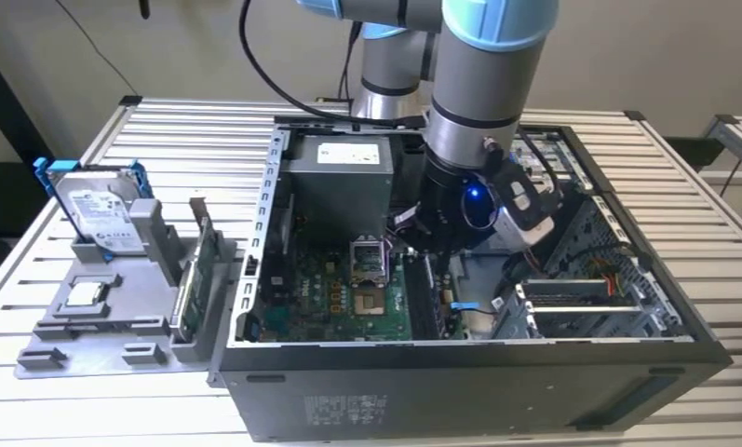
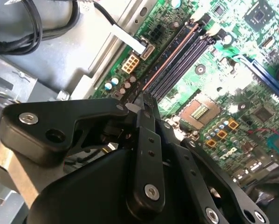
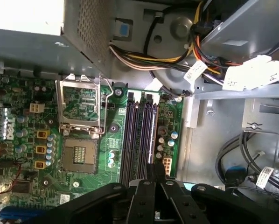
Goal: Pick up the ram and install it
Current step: 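Press down the ram until it locks into place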
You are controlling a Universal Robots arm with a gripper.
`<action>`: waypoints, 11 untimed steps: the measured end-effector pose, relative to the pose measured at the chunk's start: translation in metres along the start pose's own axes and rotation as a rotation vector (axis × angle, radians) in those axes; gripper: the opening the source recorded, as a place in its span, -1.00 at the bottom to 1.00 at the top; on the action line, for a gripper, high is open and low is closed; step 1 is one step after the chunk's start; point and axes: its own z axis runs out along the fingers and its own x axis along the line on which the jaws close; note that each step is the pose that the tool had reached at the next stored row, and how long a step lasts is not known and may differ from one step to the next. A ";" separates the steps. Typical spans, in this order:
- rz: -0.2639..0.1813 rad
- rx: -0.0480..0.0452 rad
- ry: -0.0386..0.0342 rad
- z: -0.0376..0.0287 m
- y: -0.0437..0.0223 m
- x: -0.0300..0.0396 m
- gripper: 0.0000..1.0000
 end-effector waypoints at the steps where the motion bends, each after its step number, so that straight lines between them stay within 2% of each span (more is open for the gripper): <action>1: -0.013 -0.0007 0.0000 0.0000 0.0000 0.0000 -0.79; 4: -0.043 -0.0021 0.0000 0.0001 0.0000 0.0000 -0.79; 11: -0.056 -0.0027 0.0000 0.0003 0.0000 0.0000 -0.79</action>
